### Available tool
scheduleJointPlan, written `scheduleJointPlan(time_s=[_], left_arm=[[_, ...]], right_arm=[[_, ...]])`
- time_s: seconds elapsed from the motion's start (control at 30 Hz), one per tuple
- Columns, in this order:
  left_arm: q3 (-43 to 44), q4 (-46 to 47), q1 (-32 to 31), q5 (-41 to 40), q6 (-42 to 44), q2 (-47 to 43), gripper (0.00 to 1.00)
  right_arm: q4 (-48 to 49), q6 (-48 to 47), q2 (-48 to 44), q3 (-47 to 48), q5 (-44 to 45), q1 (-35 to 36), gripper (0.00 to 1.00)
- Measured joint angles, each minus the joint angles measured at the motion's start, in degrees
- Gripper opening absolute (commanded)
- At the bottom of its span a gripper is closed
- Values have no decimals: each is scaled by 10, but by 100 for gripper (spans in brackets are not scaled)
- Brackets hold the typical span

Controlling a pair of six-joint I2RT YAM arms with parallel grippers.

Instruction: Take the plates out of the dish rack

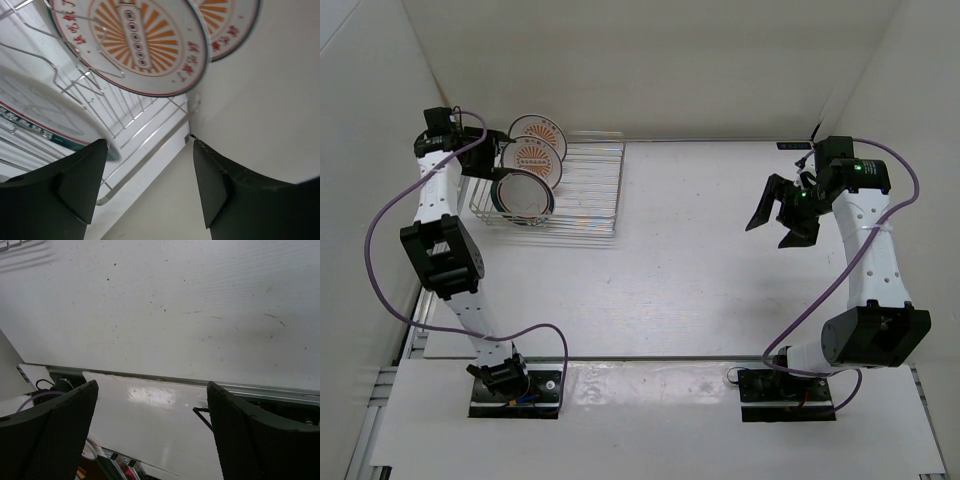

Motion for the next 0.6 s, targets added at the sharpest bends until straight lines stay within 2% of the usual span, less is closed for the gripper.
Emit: scheduleJointPlan(time_s=[0.2, 0.33, 0.6], left_arm=[[3, -40, -10, -8, 20, 34, 81], [-15, -47, -13, -10, 30, 33, 72], [-29, -55, -12, -3, 43, 33, 37]], right_arm=[[0, 0, -1, -2, -1, 0, 90], [0, 0, -5, -2, 0, -1, 90], [0, 0, -9, -2, 0, -1, 90]])
